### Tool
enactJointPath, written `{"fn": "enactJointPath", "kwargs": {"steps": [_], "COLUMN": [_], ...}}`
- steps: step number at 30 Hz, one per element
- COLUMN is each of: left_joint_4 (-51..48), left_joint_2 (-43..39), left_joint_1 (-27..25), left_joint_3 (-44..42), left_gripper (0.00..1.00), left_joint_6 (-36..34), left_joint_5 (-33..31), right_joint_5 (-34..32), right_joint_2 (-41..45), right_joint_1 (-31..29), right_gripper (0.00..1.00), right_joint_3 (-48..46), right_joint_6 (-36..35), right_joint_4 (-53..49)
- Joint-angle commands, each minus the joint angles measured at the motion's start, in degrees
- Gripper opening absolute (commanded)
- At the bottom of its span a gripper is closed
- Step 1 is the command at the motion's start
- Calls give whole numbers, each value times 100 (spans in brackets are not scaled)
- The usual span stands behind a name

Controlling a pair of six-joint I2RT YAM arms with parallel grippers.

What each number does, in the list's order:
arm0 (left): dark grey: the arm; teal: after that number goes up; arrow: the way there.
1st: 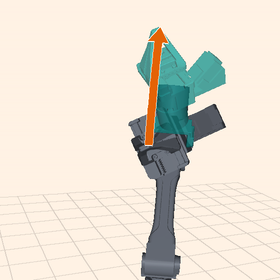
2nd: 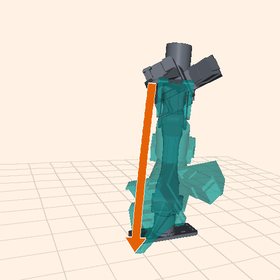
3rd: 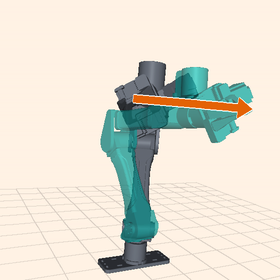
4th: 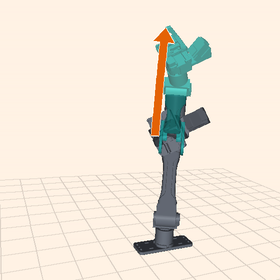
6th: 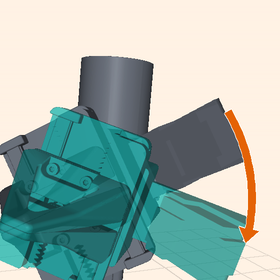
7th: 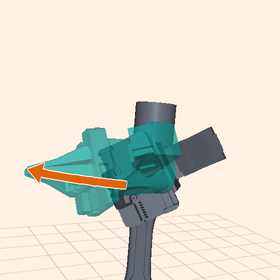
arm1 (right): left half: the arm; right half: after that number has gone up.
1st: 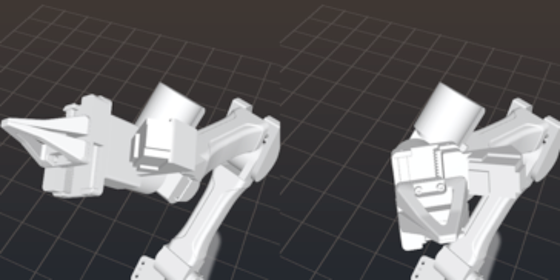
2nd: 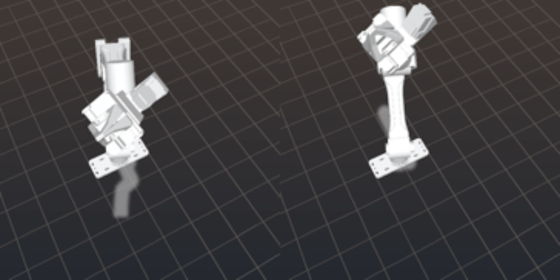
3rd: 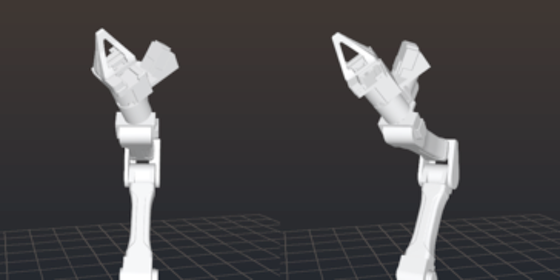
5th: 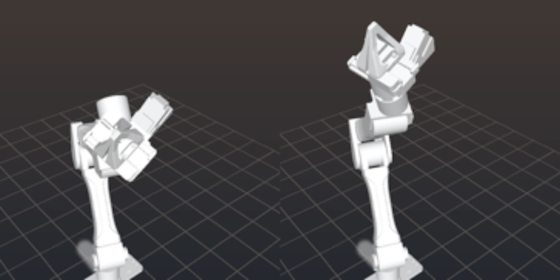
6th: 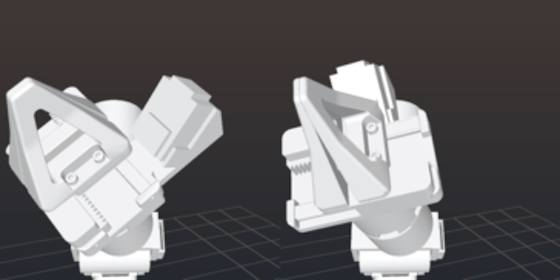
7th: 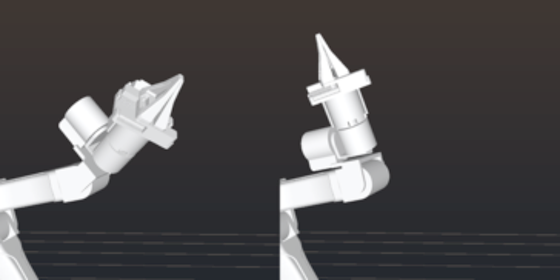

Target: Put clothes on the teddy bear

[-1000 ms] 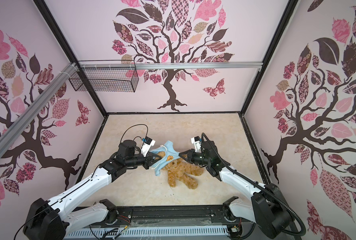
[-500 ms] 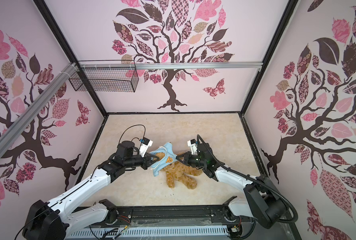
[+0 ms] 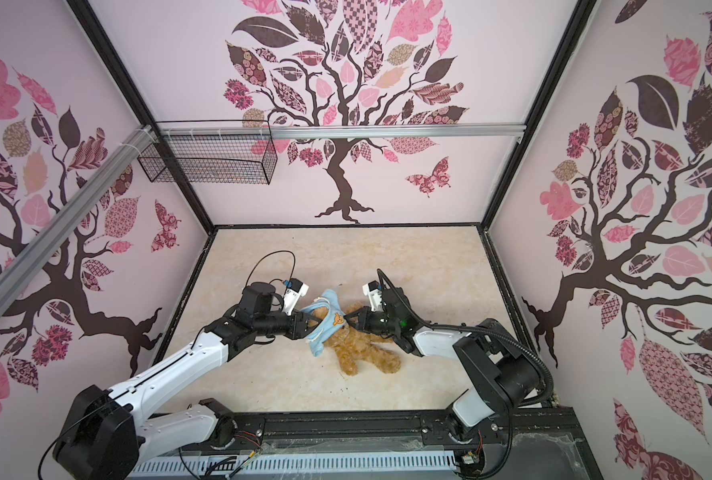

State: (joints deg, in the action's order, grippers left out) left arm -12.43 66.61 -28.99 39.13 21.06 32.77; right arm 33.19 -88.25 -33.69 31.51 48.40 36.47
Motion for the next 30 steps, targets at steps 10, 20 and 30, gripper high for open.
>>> {"fn": "enactJointPath", "kwargs": {"steps": [10,20,30], "left_joint_4": [438,688,906], "left_joint_2": [270,540,815], "left_joint_1": [186,140,-238], "left_joint_3": [-152,-247,-189], "left_gripper": [54,47,18], "left_joint_6": [1769,2129,1817], "left_joint_5": [678,667,617], "right_joint_5": [292,721,637], "right_joint_2": [-220,-428,-331], "right_joint_1": [-37,-67,-66], "right_gripper": [0,0,0], "right_joint_3": [-610,-853,-281], "right_joint_6": [-1363,-1700,-2056], "right_joint_4": [1176,2291,1181]}}
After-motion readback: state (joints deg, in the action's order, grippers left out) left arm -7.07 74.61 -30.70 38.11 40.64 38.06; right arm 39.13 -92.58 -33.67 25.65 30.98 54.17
